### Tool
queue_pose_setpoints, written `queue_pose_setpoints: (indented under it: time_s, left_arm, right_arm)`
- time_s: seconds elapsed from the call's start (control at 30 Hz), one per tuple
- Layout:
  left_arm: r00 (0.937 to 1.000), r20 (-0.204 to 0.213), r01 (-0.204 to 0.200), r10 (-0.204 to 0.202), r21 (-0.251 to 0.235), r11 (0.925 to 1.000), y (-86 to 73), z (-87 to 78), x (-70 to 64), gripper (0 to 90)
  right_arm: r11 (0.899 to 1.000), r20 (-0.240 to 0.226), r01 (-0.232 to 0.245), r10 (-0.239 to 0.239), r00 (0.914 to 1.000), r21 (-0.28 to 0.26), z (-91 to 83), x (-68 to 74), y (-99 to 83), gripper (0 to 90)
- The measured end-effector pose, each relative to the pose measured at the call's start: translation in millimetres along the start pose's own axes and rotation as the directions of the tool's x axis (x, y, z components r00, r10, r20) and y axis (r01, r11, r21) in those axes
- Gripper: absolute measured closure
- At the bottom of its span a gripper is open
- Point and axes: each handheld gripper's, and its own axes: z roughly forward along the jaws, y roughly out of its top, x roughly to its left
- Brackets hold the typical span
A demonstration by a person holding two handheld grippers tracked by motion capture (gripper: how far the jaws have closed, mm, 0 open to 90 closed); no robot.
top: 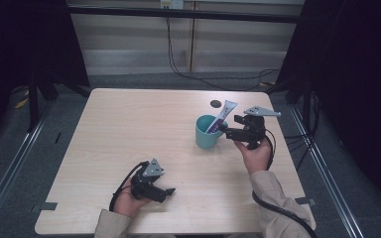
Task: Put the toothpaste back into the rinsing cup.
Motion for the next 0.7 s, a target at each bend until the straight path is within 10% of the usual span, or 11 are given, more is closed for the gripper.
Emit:
queue_pose_setpoints:
  time_s: [0.7]
  left_arm:
    - [1.0,-0.001,0.001,-0.001,-0.001,1.0,-0.2,-0.2,-0.1,16.7]
  right_arm:
    - [0.999,-0.036,0.035,-0.034,0.9988,0.029,-10.4,4.3,-6.7,20.7]
